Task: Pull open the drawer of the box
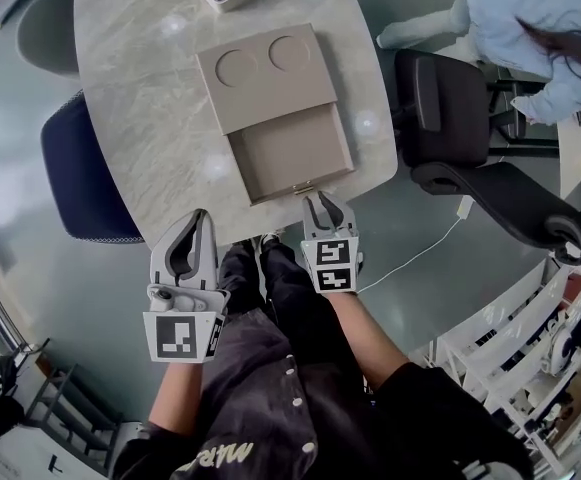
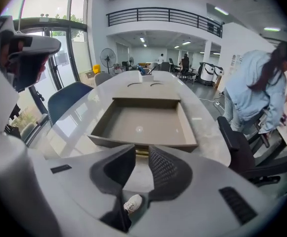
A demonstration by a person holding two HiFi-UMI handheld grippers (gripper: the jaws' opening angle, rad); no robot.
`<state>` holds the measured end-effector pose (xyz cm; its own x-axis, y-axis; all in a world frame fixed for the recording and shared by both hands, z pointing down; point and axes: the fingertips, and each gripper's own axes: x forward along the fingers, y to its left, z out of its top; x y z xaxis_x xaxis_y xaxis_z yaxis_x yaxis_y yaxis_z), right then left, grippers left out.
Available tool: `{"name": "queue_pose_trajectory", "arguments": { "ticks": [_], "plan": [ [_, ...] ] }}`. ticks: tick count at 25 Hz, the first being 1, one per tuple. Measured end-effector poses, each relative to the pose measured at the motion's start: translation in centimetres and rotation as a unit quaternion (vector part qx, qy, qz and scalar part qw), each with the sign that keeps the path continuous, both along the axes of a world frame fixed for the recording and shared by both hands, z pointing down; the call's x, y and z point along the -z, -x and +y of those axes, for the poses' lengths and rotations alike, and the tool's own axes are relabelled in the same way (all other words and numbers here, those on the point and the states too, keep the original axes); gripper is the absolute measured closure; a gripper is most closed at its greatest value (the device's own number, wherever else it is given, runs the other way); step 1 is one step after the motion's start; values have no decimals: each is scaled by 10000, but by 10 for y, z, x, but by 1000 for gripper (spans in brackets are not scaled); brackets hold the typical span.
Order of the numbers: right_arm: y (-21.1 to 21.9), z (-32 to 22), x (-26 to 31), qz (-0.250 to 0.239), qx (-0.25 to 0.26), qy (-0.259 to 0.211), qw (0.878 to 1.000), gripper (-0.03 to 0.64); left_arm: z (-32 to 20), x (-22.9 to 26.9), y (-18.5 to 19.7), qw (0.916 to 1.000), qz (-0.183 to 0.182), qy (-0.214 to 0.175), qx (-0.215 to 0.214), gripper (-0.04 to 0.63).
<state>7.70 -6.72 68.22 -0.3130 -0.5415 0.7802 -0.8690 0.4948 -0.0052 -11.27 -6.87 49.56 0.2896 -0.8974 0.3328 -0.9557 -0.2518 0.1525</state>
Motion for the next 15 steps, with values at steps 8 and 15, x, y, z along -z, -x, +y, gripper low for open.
{"name": "queue_pose_trajectory", "arguments": {
  "ticks": [8,15],
  "plan": [
    [16,-32,71,-542,-39,-714,9960,620,-6,43,-8,9992,-9,-360,-171,577],
    [23,-54,131,-854,16,-1224,9888,620,-12,79,-9,9972,-32,-719,-184,577]
  ]
}}
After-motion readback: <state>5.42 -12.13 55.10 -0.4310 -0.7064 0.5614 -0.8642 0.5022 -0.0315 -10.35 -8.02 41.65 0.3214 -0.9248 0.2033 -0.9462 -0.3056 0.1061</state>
